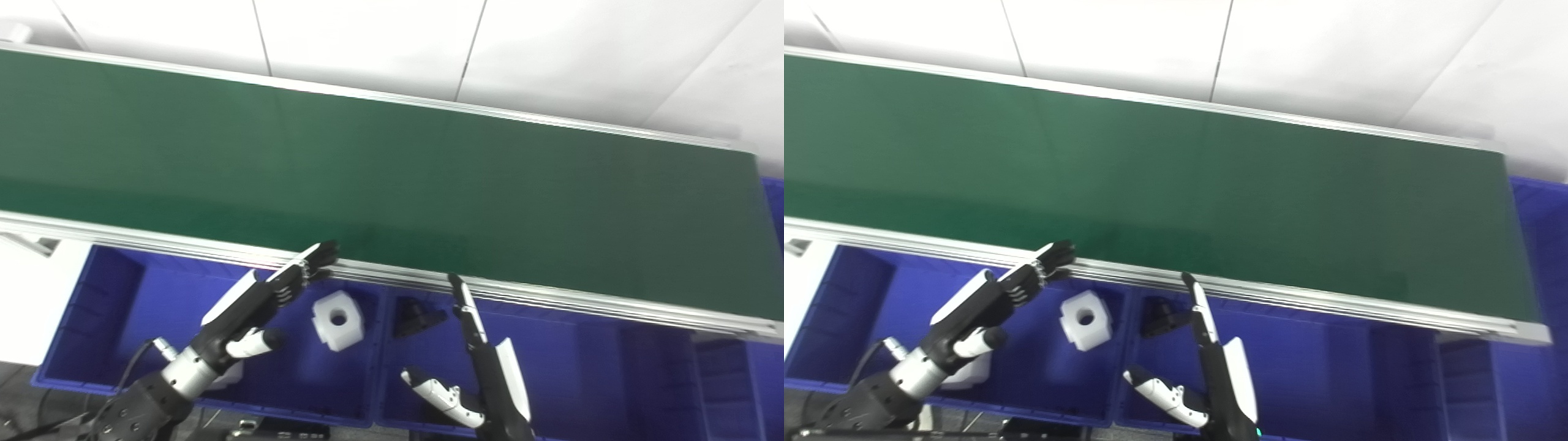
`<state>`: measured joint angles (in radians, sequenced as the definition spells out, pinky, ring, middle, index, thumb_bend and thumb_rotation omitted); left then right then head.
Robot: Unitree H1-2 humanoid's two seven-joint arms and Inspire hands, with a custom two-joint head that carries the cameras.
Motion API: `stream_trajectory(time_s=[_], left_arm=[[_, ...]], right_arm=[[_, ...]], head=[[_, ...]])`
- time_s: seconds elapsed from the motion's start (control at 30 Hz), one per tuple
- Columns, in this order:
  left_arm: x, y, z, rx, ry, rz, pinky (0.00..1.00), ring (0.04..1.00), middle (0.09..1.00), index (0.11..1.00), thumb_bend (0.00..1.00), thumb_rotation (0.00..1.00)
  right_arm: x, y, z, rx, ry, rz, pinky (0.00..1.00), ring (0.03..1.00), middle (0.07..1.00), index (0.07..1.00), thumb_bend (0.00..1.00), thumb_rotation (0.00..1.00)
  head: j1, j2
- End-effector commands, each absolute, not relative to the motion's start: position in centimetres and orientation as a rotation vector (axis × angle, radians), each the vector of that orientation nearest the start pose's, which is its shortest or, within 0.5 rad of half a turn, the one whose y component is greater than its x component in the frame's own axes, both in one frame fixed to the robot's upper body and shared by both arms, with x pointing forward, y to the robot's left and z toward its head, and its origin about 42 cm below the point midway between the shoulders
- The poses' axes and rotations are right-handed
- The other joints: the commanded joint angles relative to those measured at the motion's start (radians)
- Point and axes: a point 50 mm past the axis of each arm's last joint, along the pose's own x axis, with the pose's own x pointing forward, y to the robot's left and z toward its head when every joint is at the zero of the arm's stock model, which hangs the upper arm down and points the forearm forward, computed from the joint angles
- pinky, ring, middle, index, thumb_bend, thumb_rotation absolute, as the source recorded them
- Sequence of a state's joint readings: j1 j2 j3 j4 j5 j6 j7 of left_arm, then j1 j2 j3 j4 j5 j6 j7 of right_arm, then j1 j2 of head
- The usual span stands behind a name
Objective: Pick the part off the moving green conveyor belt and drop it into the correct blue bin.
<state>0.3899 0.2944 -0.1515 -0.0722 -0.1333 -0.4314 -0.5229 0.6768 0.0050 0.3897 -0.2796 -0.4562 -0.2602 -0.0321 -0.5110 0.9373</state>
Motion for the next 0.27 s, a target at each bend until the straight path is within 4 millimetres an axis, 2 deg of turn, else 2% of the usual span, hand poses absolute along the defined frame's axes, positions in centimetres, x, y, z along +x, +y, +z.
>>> stream_trajectory(time_s=[0.0,0.13,0.23], left_arm=[[13.28,25.39,7.07,0.163,-0.115,-0.643,0.94,0.974,0.988,0.965,0.70,0.88],[13.02,24.94,6.55,0.112,-0.104,-0.648,0.94,0.976,0.985,0.962,0.74,0.85],[12.81,24.71,6.66,0.120,-0.108,-0.641,0.94,0.973,0.983,0.962,0.73,0.89]], right_arm=[[6.33,-11.20,8.91,-0.223,0.039,0.259,0.96,0.997,1.000,1.000,0.70,0.67],[6.16,-11.37,8.65,-0.222,0.037,0.252,0.95,0.997,1.000,1.000,0.71,0.69],[6.14,-11.72,8.58,-0.231,0.035,0.248,0.97,0.998,1.000,1.000,0.70,0.70]], head=[[0.002,-0.001],[0.028,-0.014],[0.070,-0.018]])
